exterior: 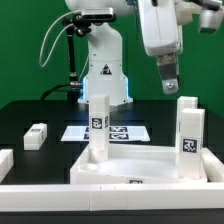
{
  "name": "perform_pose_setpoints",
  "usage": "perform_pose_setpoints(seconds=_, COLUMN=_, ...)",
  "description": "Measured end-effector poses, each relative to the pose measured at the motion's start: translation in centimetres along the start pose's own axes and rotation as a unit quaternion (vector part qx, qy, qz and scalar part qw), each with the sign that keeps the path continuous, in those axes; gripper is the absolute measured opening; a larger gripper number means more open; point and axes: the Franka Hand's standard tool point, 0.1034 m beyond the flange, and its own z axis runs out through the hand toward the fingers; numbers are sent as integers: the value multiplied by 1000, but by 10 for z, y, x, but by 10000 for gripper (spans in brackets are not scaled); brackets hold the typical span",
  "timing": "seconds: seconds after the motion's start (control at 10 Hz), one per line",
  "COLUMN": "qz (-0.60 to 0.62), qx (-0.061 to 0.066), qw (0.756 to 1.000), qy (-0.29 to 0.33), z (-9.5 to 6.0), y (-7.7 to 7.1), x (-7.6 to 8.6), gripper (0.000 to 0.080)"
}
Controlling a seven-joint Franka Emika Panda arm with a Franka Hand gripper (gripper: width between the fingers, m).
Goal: Assemble desk
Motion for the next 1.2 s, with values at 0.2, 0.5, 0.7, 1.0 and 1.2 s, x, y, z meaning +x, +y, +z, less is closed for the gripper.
perform_pose_setpoints(seconds=0.2, qz=0, qx=0, qw=1000, qy=0, z=0, y=0, x=0, gripper=649)
perform_pose_setpoints(seconds=0.5, qz=-65, qx=8, qw=998, qy=5, z=1, y=1, x=20, gripper=649)
perform_pose_setpoints(seconds=0.7, qz=-107, qx=19, qw=994, qy=3, z=-21, y=10, x=64, gripper=649)
perform_pose_setpoints(seconds=1.0, qz=-251, qx=27, qw=968, qy=10, z=-43, y=4, x=96, gripper=649)
perform_pose_setpoints(seconds=1.2, qz=-321, qx=25, qw=947, qy=14, z=-40, y=5, x=98, gripper=649)
